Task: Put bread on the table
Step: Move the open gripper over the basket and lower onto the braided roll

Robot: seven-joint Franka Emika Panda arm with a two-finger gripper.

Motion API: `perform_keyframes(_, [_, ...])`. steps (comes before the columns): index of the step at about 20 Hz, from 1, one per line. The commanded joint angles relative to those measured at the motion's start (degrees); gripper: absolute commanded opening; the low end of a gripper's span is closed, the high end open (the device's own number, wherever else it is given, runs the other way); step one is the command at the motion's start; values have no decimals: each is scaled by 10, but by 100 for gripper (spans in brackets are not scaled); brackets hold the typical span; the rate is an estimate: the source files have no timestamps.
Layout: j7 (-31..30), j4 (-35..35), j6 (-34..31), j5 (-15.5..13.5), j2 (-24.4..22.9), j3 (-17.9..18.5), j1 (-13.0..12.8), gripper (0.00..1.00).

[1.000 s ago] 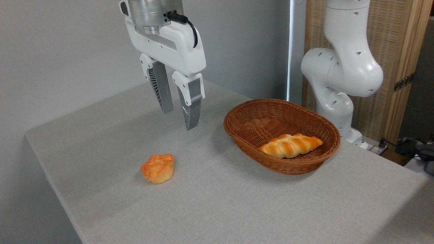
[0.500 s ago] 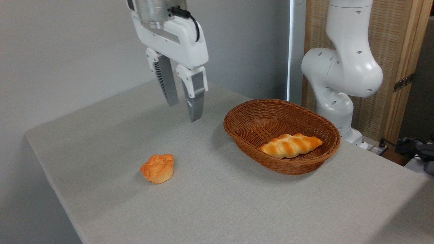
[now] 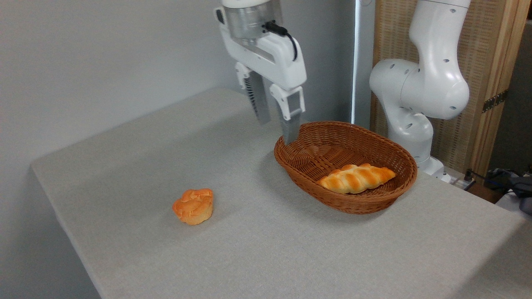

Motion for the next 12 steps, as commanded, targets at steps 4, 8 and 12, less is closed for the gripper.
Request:
perform_keyframes(4, [176,-145,-12,5,-117,36,-4,100])
perform_keyframes(8, [179,-210,-12,79,-153,36,-31,100])
perform_keyframes(12, [179,-236,-10,85,-159,38,-31,100])
